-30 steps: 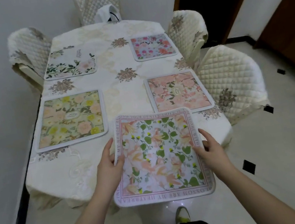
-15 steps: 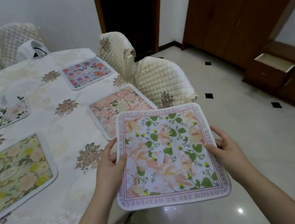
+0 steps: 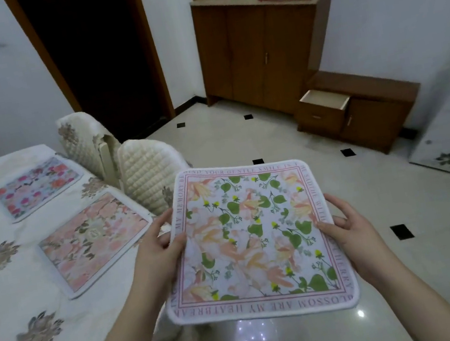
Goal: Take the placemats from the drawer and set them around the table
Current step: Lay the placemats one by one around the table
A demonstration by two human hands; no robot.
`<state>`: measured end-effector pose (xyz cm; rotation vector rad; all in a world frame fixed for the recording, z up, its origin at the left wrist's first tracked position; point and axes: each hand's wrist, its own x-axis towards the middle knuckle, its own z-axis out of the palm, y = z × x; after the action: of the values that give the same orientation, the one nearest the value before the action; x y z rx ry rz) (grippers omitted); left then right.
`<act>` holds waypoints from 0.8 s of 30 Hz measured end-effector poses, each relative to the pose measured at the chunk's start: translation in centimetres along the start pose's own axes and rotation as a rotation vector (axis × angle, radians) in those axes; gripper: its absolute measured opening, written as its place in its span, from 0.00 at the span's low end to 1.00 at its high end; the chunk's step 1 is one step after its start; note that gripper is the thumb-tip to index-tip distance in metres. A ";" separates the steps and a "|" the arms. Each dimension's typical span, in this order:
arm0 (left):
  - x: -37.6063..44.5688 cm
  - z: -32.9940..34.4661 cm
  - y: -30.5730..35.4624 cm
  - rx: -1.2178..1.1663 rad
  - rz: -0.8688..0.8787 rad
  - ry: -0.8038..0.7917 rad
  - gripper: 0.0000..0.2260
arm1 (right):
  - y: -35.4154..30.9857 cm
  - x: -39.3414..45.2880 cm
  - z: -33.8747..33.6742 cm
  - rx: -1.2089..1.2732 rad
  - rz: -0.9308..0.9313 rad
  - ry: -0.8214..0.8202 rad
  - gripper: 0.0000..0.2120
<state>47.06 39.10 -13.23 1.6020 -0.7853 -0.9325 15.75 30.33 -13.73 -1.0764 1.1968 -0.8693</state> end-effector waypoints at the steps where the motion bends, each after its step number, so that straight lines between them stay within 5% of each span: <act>1: 0.5 1.6 0.6 -0.012 0.005 -0.004 0.21 | -0.4 0.5 -1.5 0.005 -0.006 0.004 0.26; 11: 4.6 11.5 4.2 -0.053 0.013 -0.100 0.20 | -3.7 5.6 -10.4 0.071 -0.018 0.035 0.26; 24: 20.7 14.9 8.1 -0.075 0.016 -0.118 0.19 | -10.0 20.4 -8.9 0.020 -0.038 0.075 0.23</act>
<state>43.60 12.67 -10.68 1.4847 -0.8330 -1.0405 10.93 6.68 -10.11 -1.0614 1.2304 -0.9566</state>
